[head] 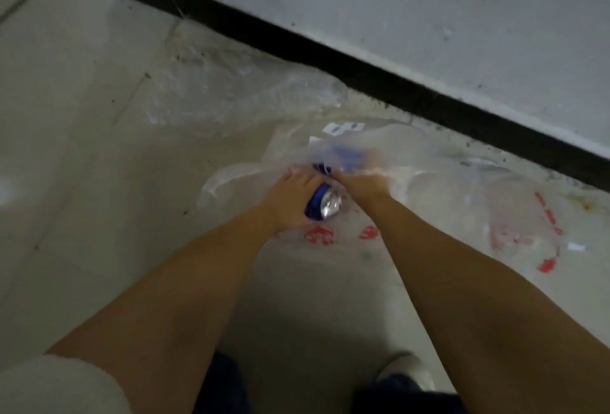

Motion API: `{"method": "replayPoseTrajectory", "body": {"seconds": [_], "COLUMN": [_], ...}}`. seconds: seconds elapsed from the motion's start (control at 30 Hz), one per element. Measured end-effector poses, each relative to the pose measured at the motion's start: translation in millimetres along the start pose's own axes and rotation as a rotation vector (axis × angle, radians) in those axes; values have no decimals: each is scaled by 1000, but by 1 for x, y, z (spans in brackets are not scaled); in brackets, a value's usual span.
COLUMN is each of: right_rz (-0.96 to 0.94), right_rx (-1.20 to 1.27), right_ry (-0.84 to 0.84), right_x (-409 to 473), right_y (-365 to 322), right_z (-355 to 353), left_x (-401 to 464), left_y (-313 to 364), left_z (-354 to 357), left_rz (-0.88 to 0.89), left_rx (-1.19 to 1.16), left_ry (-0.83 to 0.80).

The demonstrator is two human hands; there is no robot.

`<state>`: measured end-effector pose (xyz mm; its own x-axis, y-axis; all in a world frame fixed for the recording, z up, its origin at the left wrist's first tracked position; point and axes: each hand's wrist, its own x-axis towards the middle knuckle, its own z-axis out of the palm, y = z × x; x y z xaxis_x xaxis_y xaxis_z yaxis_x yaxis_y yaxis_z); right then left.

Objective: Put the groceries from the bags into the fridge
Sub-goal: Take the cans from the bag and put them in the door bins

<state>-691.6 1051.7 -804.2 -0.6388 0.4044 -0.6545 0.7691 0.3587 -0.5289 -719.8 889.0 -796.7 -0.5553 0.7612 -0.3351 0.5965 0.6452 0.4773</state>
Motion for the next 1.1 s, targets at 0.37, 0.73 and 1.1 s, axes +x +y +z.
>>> {"method": "replayPoseTrajectory", "body": {"seconds": [0.37, 0.73, 1.1], "right_rz": [86, 182, -270], "right_rx": [210, 611, 678], "right_ry": [229, 137, 231], "right_x": [-197, -336, -463], "right_y": [-36, -145, -282], "right_z": [-69, -215, -442], "left_x": [-127, -171, -164], "left_y": [113, 218, 364], "left_z": [-100, -326, -556], "left_rz": [-337, -504, -362], "left_rx": [-482, -760, -857], "left_ry": [43, 301, 512]}}
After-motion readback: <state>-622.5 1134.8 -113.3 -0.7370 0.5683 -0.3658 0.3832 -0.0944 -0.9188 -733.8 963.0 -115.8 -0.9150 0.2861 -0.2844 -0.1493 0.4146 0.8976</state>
